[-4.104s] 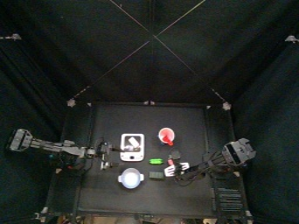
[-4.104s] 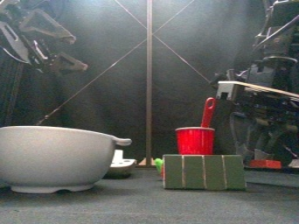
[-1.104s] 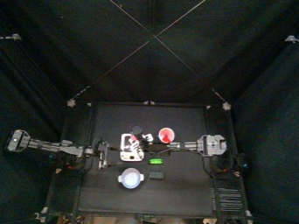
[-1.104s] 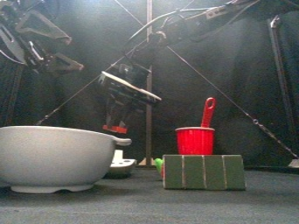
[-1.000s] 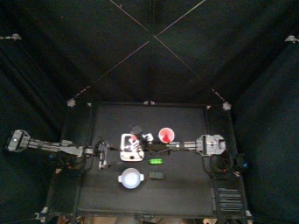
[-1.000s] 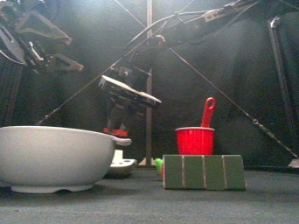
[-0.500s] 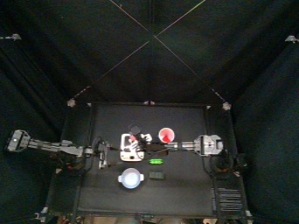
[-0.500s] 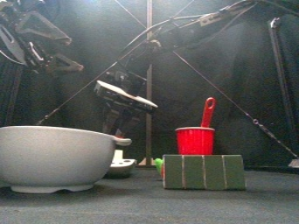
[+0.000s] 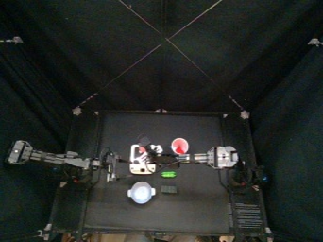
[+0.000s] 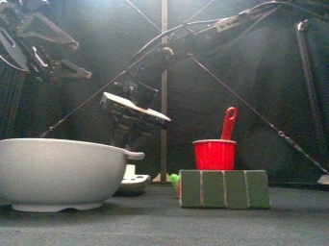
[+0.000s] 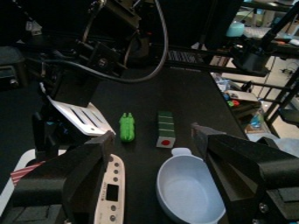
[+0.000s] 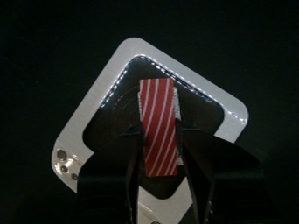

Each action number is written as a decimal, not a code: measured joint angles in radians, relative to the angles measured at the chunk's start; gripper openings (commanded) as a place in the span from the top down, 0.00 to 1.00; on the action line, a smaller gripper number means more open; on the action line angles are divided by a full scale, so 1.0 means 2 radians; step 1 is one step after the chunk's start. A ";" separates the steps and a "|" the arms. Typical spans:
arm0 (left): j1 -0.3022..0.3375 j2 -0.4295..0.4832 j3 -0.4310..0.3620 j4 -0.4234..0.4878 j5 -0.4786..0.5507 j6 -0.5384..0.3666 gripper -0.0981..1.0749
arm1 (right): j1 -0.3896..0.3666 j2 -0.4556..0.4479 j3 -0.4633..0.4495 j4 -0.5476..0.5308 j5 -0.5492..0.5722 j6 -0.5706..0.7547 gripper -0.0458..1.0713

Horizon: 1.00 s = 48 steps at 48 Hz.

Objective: Place salmon on rice

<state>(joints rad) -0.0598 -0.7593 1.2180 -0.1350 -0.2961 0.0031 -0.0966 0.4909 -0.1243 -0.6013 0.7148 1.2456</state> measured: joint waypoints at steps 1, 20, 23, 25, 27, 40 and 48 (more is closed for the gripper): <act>0.000 0.000 0.000 0.000 0.000 0.000 0.04 | 0.000 0.001 0.000 0.000 0.000 0.000 0.42; 0.000 0.000 -0.001 0.001 0.000 0.000 0.04 | -0.001 0.005 0.000 -0.002 0.000 0.000 0.41; 0.000 0.000 0.000 0.000 0.000 0.000 0.04 | -0.001 0.005 0.000 -0.001 0.000 0.000 0.41; 0.000 0.001 0.000 0.000 0.000 0.000 0.04 | -0.001 0.005 0.000 -0.002 0.000 0.000 0.41; 0.000 0.000 0.000 0.000 0.000 0.000 0.04 | -0.001 0.005 0.000 -0.002 0.000 0.000 0.41; 0.000 0.000 0.000 0.000 0.000 -0.001 0.04 | -0.001 0.005 0.000 -0.002 0.001 0.000 0.40; 0.001 0.000 0.000 0.000 0.000 0.000 0.04 | -0.002 0.005 0.000 -0.002 0.002 0.000 0.34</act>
<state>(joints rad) -0.0583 -0.7593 1.2180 -0.1350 -0.2961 0.0031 -0.0997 0.5016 -0.1243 -0.6059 0.7179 1.2456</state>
